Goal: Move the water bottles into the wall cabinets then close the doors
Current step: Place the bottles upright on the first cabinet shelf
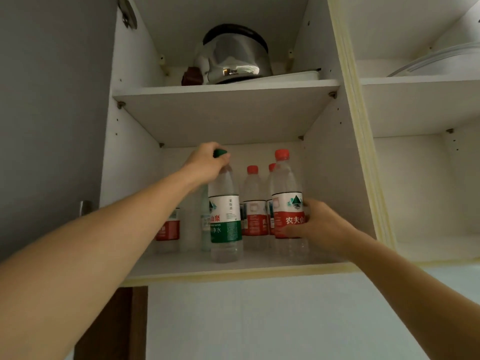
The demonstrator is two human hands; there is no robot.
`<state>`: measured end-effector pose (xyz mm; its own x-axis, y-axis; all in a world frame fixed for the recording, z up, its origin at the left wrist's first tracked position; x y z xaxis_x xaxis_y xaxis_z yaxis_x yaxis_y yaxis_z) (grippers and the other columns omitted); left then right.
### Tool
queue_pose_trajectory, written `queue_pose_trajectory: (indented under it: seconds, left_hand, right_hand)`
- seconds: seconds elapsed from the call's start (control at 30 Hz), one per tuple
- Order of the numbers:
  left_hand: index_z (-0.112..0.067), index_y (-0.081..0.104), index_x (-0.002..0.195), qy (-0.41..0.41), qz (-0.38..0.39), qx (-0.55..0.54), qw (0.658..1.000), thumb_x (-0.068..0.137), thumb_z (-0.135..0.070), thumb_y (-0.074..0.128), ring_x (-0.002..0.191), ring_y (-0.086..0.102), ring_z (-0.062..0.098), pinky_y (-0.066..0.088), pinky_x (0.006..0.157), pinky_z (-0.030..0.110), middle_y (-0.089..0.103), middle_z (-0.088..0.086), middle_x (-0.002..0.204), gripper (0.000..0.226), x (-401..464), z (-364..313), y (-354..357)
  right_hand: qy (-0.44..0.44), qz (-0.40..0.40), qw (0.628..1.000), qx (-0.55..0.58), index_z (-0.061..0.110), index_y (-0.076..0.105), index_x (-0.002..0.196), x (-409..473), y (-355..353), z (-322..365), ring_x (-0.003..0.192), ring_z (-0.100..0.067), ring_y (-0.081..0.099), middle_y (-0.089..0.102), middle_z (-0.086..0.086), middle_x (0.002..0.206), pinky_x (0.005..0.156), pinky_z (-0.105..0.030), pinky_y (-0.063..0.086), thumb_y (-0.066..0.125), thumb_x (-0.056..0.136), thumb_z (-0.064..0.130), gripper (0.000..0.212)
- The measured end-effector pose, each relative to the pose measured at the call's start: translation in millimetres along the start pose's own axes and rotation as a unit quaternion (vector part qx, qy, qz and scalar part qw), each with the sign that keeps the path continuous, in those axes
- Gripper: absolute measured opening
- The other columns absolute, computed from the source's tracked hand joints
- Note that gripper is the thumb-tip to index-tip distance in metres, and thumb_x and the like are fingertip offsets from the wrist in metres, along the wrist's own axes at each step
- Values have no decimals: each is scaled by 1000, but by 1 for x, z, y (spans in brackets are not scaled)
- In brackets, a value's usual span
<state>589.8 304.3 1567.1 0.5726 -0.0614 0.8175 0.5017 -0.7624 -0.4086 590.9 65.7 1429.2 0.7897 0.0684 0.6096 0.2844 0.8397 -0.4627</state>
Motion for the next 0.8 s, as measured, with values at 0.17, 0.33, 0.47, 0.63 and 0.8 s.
queue_pose_trajectory:
  seconds: [0.17, 0.33, 0.47, 0.63, 0.8]
  left_hand:
    - [-15, 59, 124, -44, -18, 31, 998, 104, -31, 54, 93, 60, 17, 47, 74, 30, 65, 3, 110, 26, -7, 20, -31]
    - [-14, 48, 136, -111, 51, -13, 992, 94, -39, 69, 112, 61, 25, 54, 93, 42, 62, 7, 125, 53, -23, 31, -27]
    - [-26, 27, 151, -160, 144, -26, 976, 79, -30, 86, 116, 61, 26, 56, 92, 47, 57, 7, 137, 93, -52, 55, -9]
    - [-35, 35, 132, -126, 138, -87, 979, 82, -28, 83, 100, 59, 2, 48, 70, 21, 60, -13, 115, 70, -86, 84, 6]
    - [-35, 41, 131, -104, 66, -106, 987, 86, -28, 78, 92, 57, -7, 45, 66, 16, 58, -21, 106, 58, -101, 98, -8]
  right_hand:
    - [-3, 97, 995, 10, 22, 66, 115, 22, 60, 32, 93, -13, 75, 77, 1, 105, 88, -32, 60, 89, 76, 25, 46]
    - [-34, 127, 991, 30, 28, 66, 107, 32, 93, 47, 86, -6, 74, 78, 11, 93, 86, -26, 59, 87, 78, 21, 36]
    - [-53, 147, 987, 48, 30, 69, 105, 31, 97, 52, 85, -1, 74, 78, 16, 92, 68, -13, 55, 84, 82, 20, 30]
    - [-30, 148, 988, 30, 28, 68, 107, 37, 100, 53, 91, -10, 74, 78, 9, 96, 89, -31, 58, 87, 79, 20, 35]
    - [-17, 163, 986, 24, 24, 62, 119, 41, 120, 59, 105, -23, 70, 72, -3, 113, 93, -46, 59, 85, 80, 20, 45]
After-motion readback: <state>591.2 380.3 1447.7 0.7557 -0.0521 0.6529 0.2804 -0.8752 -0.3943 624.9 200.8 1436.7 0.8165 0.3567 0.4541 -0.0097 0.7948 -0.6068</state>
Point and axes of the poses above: each hand's wrist, its own x-axis towards the middle knuckle, its own y-axis out of the palm, z = x × y, the point moved 8 cm from there along x, towards the middle knuckle
